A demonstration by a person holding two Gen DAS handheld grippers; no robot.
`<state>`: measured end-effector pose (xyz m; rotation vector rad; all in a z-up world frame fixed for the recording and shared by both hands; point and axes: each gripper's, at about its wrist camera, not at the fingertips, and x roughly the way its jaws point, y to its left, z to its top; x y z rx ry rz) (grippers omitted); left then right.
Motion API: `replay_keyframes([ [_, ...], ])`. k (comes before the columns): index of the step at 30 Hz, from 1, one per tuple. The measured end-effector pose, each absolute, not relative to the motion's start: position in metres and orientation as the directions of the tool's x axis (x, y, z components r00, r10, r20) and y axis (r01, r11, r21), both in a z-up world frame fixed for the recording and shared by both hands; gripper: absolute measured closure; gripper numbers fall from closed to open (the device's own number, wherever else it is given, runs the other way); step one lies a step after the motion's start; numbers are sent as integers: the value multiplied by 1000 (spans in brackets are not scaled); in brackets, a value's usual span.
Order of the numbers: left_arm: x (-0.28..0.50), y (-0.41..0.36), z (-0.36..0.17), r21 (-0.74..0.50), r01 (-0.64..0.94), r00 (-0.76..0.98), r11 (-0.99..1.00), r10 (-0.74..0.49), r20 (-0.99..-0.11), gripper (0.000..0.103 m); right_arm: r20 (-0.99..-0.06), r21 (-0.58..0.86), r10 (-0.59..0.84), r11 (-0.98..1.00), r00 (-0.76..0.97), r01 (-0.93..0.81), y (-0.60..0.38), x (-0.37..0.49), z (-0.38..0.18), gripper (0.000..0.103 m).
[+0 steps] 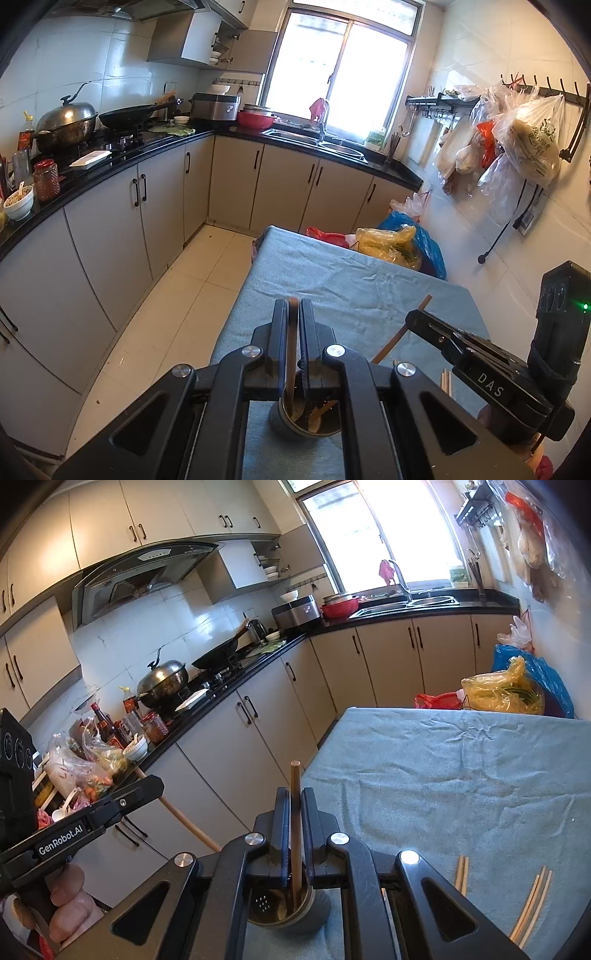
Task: Organize utensils
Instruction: 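Lower both chopsticks into the black holder with both tools, then open both tools to release the chopsticks into the holder, then move both open tools down to the loose chopsticks on the towel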
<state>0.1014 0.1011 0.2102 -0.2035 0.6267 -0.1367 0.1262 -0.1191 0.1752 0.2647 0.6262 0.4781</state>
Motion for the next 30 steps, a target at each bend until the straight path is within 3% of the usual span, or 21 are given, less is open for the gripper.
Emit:
replay_keyframes([
  [5, 98, 101, 213, -230, 66, 804, 971, -189, -564, 92, -482, 370, 498, 862, 721, -348, -121, 119, 183, 79],
  [7, 95, 100, 215, -227, 65, 809, 972, -184, -559, 85, -476, 368, 496, 862, 726, -348, -123, 116, 187, 79],
  [12, 75, 97, 224, -226, 66, 823, 972, -181, -539, 81, -439, 367, 502, 857, 745, -361, -139, 98, 202, 79],
  [14, 62, 93, 227, -217, 77, 832, 973, -183, -524, 75, -427, 327, 474, 875, 770, -357, -150, 83, 208, 78],
  [15, 55, 91, 228, -210, 77, 837, 975, -178, -518, 67, -424, 303, 455, 886, 783, -351, -156, 76, 210, 77],
  [16, 48, 88, 228, -205, 78, 841, 976, -175, -512, 66, -422, 283, 439, 895, 793, -345, -160, 69, 211, 75],
  [18, 33, 80, 227, -191, 101, 848, 976, -185, -497, 65, -416, 237, 384, 921, 824, -309, -176, 51, 209, 62],
  [21, 12, 59, 217, -166, 136, 843, 977, -202, -498, 65, -437, 228, 328, 941, 838, -249, -208, 31, 195, 62],
  [30, 4, -32, 160, -113, 263, 711, 958, -271, -649, 64, -552, 352, 298, 930, 779, -106, -312, 3, 124, 62],
])
